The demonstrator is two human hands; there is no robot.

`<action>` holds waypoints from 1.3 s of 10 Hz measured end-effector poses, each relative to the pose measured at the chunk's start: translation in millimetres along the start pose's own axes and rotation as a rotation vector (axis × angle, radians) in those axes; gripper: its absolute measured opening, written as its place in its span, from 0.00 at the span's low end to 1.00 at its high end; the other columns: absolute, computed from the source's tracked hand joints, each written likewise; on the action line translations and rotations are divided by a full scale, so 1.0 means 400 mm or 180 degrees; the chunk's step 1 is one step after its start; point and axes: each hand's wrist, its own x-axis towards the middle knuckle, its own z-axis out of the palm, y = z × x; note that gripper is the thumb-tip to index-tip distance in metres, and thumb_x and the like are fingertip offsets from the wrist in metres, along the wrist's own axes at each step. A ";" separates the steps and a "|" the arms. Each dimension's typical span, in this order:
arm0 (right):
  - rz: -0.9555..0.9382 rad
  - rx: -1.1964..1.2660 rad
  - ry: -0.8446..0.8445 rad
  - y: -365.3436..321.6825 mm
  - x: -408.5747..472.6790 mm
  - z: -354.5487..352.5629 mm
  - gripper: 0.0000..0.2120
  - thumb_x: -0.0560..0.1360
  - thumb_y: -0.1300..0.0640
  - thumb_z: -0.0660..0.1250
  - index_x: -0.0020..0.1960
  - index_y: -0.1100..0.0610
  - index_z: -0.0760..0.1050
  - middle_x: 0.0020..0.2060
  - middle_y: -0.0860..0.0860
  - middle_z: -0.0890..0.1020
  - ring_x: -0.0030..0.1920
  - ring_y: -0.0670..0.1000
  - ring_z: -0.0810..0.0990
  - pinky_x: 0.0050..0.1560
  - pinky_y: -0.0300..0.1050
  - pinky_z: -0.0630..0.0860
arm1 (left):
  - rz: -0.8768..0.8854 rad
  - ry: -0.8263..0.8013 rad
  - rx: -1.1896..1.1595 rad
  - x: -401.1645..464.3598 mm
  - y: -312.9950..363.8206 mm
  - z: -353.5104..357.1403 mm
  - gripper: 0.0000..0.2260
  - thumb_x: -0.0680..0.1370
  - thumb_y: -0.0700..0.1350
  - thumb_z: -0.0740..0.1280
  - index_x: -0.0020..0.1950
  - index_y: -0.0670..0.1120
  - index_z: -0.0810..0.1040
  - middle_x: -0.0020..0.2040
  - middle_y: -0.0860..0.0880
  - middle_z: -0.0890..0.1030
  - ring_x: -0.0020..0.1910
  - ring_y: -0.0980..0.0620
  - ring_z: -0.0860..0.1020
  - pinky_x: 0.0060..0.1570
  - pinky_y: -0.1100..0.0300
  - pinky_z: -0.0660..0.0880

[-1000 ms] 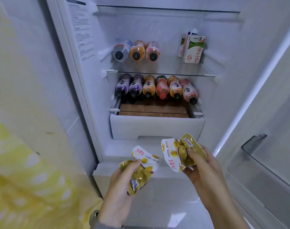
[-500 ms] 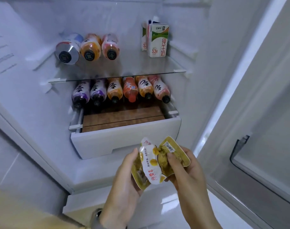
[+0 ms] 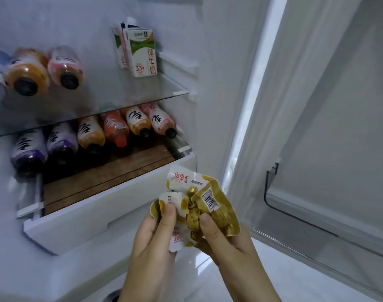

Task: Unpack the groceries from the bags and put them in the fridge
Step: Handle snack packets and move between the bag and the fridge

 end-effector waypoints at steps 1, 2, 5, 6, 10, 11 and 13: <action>-0.0297 0.0026 0.0281 -0.037 -0.041 -0.017 0.25 0.60 0.37 0.76 0.55 0.44 0.82 0.51 0.50 0.85 0.53 0.51 0.84 0.48 0.41 0.81 | 0.0030 -0.0359 0.0159 -0.016 0.011 0.038 0.15 0.60 0.60 0.73 0.43 0.56 0.86 0.47 0.49 0.86 0.49 0.49 0.83 0.48 0.54 0.79; -0.0547 0.0002 0.0606 -0.089 -0.087 -0.036 0.28 0.54 0.38 0.80 0.52 0.44 0.83 0.48 0.51 0.86 0.50 0.52 0.85 0.44 0.42 0.81 | -0.0212 -0.0933 0.0360 -0.051 0.031 0.103 0.48 0.55 0.73 0.67 0.57 0.33 0.78 0.54 0.35 0.82 0.63 0.38 0.75 0.48 0.63 0.79; -0.0083 0.0277 0.1599 -0.163 -0.291 -0.215 0.31 0.71 0.47 0.71 0.67 0.65 0.72 0.53 0.67 0.82 0.54 0.62 0.82 0.54 0.47 0.80 | 0.1182 -0.2716 0.2343 -0.030 -0.015 0.189 0.12 0.74 0.68 0.52 0.52 0.75 0.71 0.55 0.68 0.74 0.58 0.68 0.73 0.52 0.76 0.70; -0.0303 -0.1096 0.1642 -0.141 -0.301 -0.331 0.82 0.31 0.14 0.56 0.74 0.63 0.61 0.38 0.41 0.86 0.46 0.36 0.82 0.48 0.26 0.76 | 0.2746 -0.2327 0.2809 0.004 -0.047 0.205 0.15 0.80 0.60 0.52 0.59 0.64 0.75 0.55 0.67 0.76 0.60 0.65 0.71 0.57 0.72 0.66; -0.0017 -0.2577 0.1213 -0.343 -0.075 -0.331 0.13 0.73 0.56 0.72 0.56 0.52 0.74 0.51 0.51 0.82 0.50 0.51 0.84 0.48 0.52 0.83 | 0.3509 -0.1795 0.3204 0.088 -0.122 0.180 0.14 0.78 0.55 0.59 0.48 0.53 0.83 0.46 0.59 0.82 0.46 0.57 0.76 0.46 0.54 0.72; 0.0396 -0.2844 0.0968 -0.325 -0.018 -0.353 0.12 0.75 0.57 0.70 0.56 0.50 0.73 0.52 0.49 0.81 0.50 0.49 0.83 0.48 0.50 0.83 | 0.3509 -0.1827 0.3206 0.090 -0.124 0.178 0.14 0.78 0.55 0.58 0.48 0.53 0.82 0.45 0.58 0.82 0.46 0.55 0.77 0.44 0.52 0.74; 0.0670 -0.2969 0.0676 -0.303 0.007 -0.375 0.14 0.74 0.61 0.70 0.59 0.54 0.73 0.50 0.51 0.81 0.50 0.50 0.83 0.47 0.49 0.83 | 0.3565 -0.1878 0.3170 0.101 -0.137 0.181 0.17 0.79 0.56 0.57 0.48 0.51 0.83 0.45 0.55 0.83 0.46 0.53 0.78 0.44 0.53 0.77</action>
